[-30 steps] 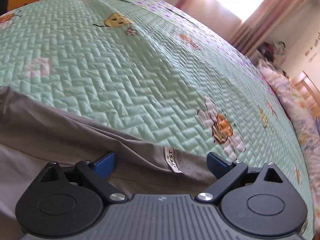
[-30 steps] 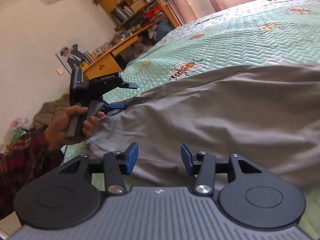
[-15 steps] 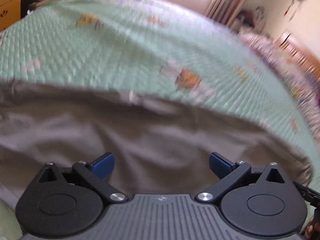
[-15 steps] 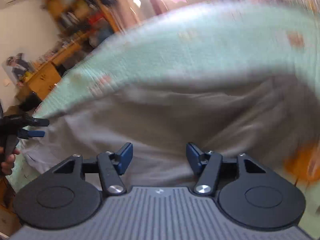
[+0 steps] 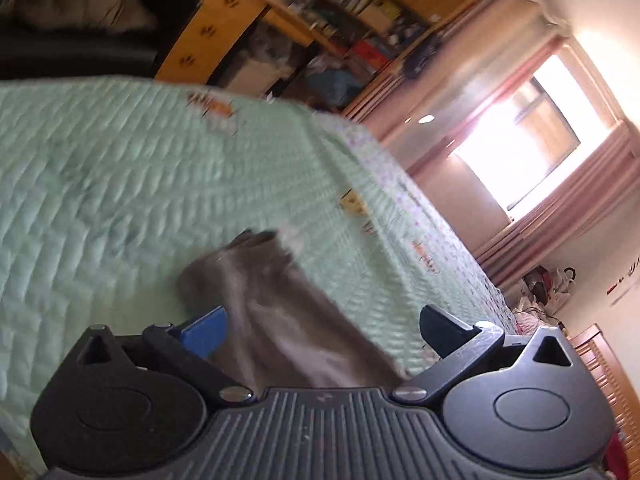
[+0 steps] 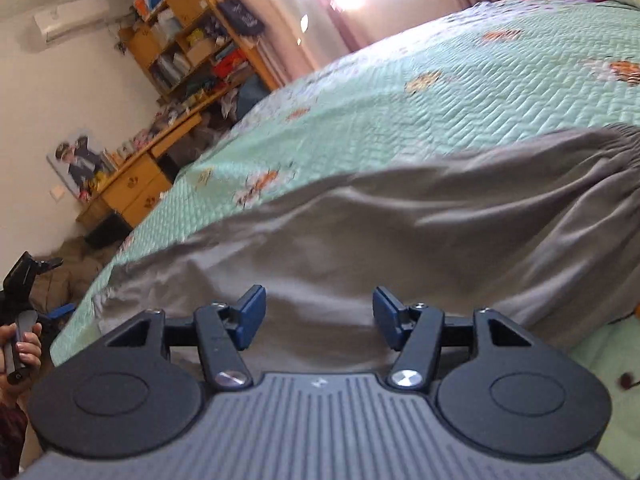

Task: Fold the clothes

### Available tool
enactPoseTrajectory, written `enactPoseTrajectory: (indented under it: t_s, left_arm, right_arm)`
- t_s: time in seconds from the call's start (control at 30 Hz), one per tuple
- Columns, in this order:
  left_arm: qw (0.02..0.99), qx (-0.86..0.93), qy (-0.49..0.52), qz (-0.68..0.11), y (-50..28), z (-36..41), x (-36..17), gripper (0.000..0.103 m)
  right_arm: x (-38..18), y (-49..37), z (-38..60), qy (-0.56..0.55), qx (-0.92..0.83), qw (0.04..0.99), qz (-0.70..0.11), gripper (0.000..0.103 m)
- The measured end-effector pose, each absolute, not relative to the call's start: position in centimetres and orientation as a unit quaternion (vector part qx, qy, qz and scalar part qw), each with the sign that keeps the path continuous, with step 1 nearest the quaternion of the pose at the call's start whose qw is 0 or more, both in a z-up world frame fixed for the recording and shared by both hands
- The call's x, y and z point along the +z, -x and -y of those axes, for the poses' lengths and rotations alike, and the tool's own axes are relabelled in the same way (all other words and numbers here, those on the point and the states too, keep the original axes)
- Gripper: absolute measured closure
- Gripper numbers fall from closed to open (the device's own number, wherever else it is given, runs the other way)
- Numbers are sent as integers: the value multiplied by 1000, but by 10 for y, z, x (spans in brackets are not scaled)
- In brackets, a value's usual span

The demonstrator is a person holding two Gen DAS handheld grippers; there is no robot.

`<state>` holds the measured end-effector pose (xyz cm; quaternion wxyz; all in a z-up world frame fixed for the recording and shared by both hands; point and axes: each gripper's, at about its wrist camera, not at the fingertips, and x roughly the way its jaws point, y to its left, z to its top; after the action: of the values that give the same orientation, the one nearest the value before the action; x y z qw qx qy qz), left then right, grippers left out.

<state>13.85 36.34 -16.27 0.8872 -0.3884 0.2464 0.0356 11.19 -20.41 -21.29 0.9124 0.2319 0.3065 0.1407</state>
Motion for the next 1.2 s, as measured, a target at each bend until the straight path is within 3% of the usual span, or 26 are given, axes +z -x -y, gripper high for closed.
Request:
enactPoseTrajectory:
  t_s: [0.27, 0.7, 0.97, 1.0, 1.07, 1.1, 1.13, 1.2]
  left_arm:
    - [862, 37, 430, -266, -163, -403, -209, 1]
    - [846, -38, 456, -273, -204, -408, -229, 1]
    - [877, -3, 388, -285, -206, -389, -221, 8]
    - [880, 9, 375, -291, -208, -387, -220, 16]
    - [886, 35, 348, -305, -211, -383, -218, 48]
    - [885, 46, 336, -320, -215, -383, -219, 85]
    - [883, 50, 331, -330, -217, -384, -220, 93]
    - [884, 51, 322, -336, -218, -383, -219, 96]
  right_arm:
    - [-205, -114, 195, -199, 129, 918, -318, 42]
    - [-208, -124, 184, -199, 118, 914, -334, 42]
    - [-204, -122, 187, -194, 111, 916, -334, 42]
    - [-204, -122, 187, -192, 110, 916, -334, 42]
    - [-202, -120, 188, -187, 111, 918, -331, 42]
    - [-201, -119, 188, -185, 111, 919, -329, 42]
    - [-200, -117, 189, -185, 112, 920, -327, 42]
    - [-199, -114, 192, -187, 111, 921, -324, 42]
